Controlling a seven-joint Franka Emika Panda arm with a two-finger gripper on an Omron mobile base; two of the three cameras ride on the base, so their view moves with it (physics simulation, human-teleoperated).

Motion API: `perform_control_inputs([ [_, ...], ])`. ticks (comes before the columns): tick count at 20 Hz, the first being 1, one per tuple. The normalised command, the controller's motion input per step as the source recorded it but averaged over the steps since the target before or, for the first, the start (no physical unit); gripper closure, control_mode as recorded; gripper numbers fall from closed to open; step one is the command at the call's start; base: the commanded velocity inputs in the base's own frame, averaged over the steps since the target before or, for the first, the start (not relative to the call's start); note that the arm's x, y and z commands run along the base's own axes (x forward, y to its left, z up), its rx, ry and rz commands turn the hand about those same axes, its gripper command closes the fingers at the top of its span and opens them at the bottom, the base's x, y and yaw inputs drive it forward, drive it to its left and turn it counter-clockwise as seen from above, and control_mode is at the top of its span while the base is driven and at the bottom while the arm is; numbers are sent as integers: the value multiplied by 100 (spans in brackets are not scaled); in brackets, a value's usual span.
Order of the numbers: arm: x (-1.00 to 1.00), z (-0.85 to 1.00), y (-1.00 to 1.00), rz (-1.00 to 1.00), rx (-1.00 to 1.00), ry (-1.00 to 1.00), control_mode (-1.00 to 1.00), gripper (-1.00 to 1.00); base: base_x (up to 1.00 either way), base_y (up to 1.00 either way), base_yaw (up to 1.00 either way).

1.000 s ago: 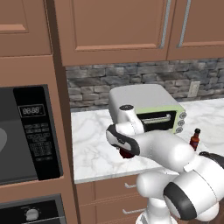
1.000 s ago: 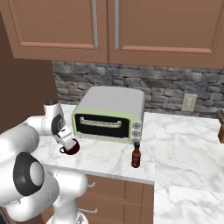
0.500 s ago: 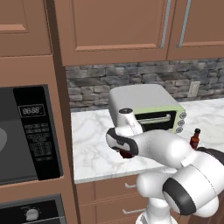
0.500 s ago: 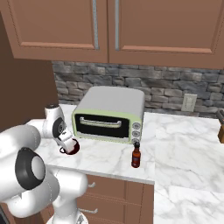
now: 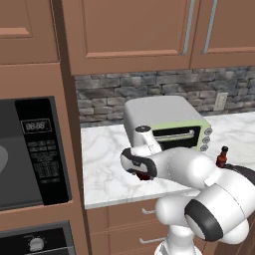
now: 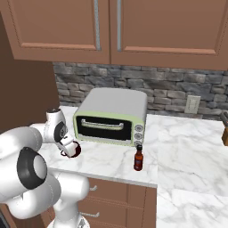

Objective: Pick the mug from the counter and place it inside the microwave. Then close the microwave.

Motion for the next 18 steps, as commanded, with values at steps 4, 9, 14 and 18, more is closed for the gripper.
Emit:
perform_control_inputs([
  [4,0,-3,1,0,0,0,-100,-100,0,0,0],
  [9,0,0,9,0,0,0,-100,-100,0,0,0],
  [14,2,0,10,0,0,0,-100,-100,0,0,0],
  [18,4,0,1,0,0,0,-100,-100,0,0,0],
])
